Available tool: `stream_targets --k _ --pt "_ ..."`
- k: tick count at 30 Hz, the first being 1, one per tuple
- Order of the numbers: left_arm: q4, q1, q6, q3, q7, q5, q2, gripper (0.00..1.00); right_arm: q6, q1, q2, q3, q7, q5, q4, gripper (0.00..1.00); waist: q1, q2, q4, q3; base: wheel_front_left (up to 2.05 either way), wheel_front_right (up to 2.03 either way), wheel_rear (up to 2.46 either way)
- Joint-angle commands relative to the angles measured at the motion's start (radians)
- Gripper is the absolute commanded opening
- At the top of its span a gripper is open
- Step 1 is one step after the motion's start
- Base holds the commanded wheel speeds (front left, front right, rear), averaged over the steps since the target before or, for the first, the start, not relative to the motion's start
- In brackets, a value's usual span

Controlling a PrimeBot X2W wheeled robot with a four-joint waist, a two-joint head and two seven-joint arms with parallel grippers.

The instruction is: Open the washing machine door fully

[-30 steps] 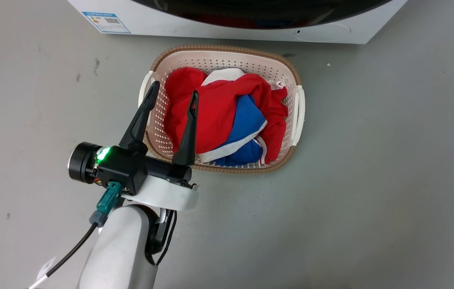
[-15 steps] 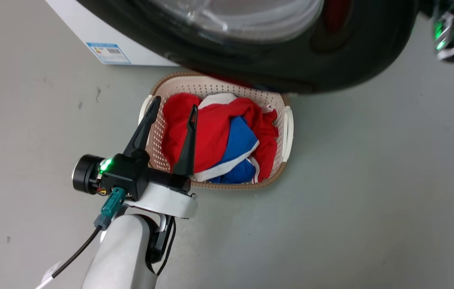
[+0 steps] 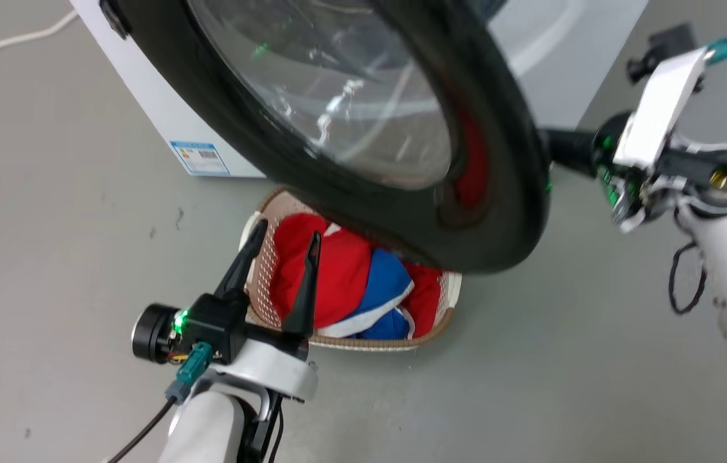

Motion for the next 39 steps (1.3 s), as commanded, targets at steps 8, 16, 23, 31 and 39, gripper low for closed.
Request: stream_targets --k 8,16,23,31,39 --pt "0.015 0.063 -0.008 -0.002 -0.002 -0.008 0.000 1.00 0.003 0.161 0.032 0.037 0.016 0.020 -0.114 0.00 0.0000 0.0000 0.042 -0.100 0.00 0.00 0.00" --pt "0.033 0.100 -0.015 -0.008 -0.002 -0.012 0.000 1.00 0.003 0.294 0.062 0.066 -0.013 0.039 -0.203 0.00 0.0000 0.0000 0.069 -0.157 0.00 0.00 0.00" --pt "0.044 0.118 -0.018 0.002 -0.002 -0.013 0.005 1.00 0.003 0.384 0.090 0.054 -0.098 0.059 -0.245 0.00 0.0000 0.0000 0.068 -0.195 0.00 0.00 0.00" --pt "0.052 0.150 -0.012 0.021 -0.002 -0.016 0.009 1.00 0.003 0.508 0.108 -0.020 -0.343 0.026 -0.329 0.00 0.0000 0.0000 0.031 -0.244 0.00 0.00 0.00" --pt "0.060 0.175 -0.010 0.036 -0.002 -0.022 0.013 1.00 0.003 0.673 0.055 -0.114 -0.642 -0.125 -0.465 0.00 0.0000 0.0000 -0.010 -0.281 0.00 0.00 0.00"
